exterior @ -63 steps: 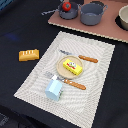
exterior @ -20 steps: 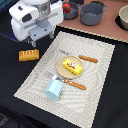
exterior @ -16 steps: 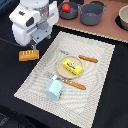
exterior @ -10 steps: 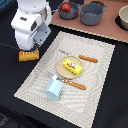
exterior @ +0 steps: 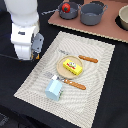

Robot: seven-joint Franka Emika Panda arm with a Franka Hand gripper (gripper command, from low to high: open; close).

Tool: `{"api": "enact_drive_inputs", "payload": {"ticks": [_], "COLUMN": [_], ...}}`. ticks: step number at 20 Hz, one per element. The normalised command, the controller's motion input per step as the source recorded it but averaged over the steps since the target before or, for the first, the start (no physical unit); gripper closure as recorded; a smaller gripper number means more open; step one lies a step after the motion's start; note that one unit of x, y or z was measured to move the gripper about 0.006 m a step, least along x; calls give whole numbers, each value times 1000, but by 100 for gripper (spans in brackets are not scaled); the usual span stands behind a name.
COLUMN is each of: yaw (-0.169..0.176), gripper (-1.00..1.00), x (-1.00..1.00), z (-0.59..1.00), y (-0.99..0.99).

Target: Interact with the objects in diverse but meaningful ways.

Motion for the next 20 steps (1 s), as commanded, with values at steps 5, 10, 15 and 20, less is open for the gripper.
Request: {"api": "enact_drive_inputs", "payload": {"ticks": [5, 10, 15, 20], "yaw": [80, 16, 0, 0], "gripper": [-100, -100, -100, 100], "x": [-577, -102, 55, 0], "z": [-265, -255, -189, -271], "y": [44, 0, 29, 5]}}
